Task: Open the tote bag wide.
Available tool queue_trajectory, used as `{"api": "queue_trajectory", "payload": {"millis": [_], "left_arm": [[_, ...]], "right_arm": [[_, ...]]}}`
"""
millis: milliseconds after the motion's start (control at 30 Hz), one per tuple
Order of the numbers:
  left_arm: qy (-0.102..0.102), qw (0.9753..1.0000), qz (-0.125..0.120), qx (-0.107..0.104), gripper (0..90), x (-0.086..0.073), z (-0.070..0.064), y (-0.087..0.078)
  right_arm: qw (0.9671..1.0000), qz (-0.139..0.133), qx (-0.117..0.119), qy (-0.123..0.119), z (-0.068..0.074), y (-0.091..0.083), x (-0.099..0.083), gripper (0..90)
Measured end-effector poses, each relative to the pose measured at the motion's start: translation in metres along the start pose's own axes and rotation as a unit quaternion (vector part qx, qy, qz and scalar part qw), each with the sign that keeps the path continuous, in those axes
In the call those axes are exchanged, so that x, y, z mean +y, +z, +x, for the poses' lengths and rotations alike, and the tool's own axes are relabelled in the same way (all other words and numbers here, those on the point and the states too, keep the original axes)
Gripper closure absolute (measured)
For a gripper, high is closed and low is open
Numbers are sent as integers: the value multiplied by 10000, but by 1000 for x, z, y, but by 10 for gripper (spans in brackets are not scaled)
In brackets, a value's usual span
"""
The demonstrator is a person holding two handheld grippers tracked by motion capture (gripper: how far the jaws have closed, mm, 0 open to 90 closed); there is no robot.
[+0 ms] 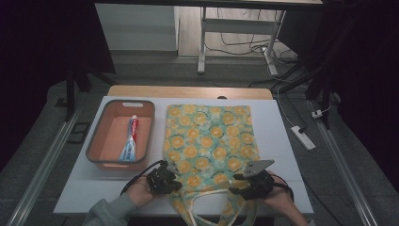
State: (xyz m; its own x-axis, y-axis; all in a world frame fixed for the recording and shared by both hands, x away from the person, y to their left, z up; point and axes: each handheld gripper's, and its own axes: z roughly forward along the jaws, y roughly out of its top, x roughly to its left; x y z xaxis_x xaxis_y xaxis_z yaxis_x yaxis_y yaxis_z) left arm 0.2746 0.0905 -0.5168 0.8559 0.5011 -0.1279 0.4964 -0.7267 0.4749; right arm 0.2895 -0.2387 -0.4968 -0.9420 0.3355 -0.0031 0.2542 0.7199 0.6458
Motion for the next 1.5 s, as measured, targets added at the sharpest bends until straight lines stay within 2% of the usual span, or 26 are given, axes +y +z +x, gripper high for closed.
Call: {"api": "queue_trajectory", "payload": {"millis": [67, 133, 267, 367, 433, 533, 567, 633, 667, 800, 833, 933, 967, 1033, 1067, 1100, 1133, 1167, 1200, 1267, 1300, 1367, 1500], "left_arm": [[-3, 10000, -47, -11, 879, 0, 0, -2], [-5, 9999, -138, -25, 881, 0, 0, -8], [-56, 9984, -553, -57, 883, -2, 3, -28], [-140, 9959, -890, -121, 883, -5, 8, -46], [-212, 9933, -1128, -145, 884, -6, 14, -61], [-314, 9881, -1490, -226, 883, -7, 20, -81], [-326, 9865, -1590, -230, 883, -7, 22, -86], [-343, 9839, -1743, -198, 882, -5, 23, -95], [-339, 9828, -1810, -147, 882, -4, 24, -98], [-350, 9788, -2019, -67, 880, 7, 32, -110], [-384, 9775, -2073, -59, 879, 12, 35, -112], [-516, 9755, -2137, -79, 877, 27, 51, -109], [-516, 9755, -2137, -79, 877, 27, 51, -109], [-646, 9750, -2123, -93, 877, 33, 60, -103], [-721, 9750, -2099, -78, 876, 36, 64, -98], [-777, 9759, -2041, -4, 876, 38, 68, -94], [-823, 9769, -1971, 77, 876, 40, 71, -89], [-843, 9784, -1881, 134, 875, 43, 73, -84], [-865, 9795, -1809, 177, 875, 45, 75, -79], [-908, 9811, -1702, 163, 875, 48, 78, -70], [-930, 9816, -1663, 137, 875, 49, 79, -66], [-936, 9836, -1532, 163, 875, 52, 79, -58], [-939, 9865, -1333, 147, 874, 56, 81, -45]], "right_arm": [[9999, 104, 7, -12, 0, 1, 1, 780], [9998, 142, 43, -90, 0, 0, 1, 883], [9999, 60, 83, -127, 1, -4, 3, 894], [9993, -292, 65, -230, 4, -14, 9, 894], [9983, -526, 43, -250, 6, -21, 14, 894], [9956, -894, -2, -291, 7, -35, 26, 894], [9956, -894, -2, -291, 7, -35, 26, 894], [9935, -1079, -119, -332, 7, -43, 34, 894], [9914, -1236, -260, -345, 6, -48, 40, 894], [9897, -1341, -418, -288, -3, -51, 48, 894], [9891, -1380, -480, -170, -14, -52, 51, 894], [9884, -1423, -519, 93, -35, -49, 55, 893], [9879, -1439, -553, 175, -42, -48, 55, 894], [9871, -1452, -583, 354, -56, -42, 56, 893], [9871, -1452, -583, 354, -56, -42, 56, 893], [9863, -1449, -538, 581, -69, -35, 55, 893], [9863, -1449, -538, 581, -69, -35, 55, 893], [9857, -1441, -506, 714, -75, -30, 54, 893], [9858, -1378, -520, 804, -80, -25, 53, 893], [9876, -1063, -584, 999, -93, -8, 48, 893], [9876, -1063, -584, 999, -93, -8, 48, 893], [9881, -796, -598, 1177, -102, 8, 40, 893], [9885, -408, -578, 1335, -107, 25, 29, 894]]}}
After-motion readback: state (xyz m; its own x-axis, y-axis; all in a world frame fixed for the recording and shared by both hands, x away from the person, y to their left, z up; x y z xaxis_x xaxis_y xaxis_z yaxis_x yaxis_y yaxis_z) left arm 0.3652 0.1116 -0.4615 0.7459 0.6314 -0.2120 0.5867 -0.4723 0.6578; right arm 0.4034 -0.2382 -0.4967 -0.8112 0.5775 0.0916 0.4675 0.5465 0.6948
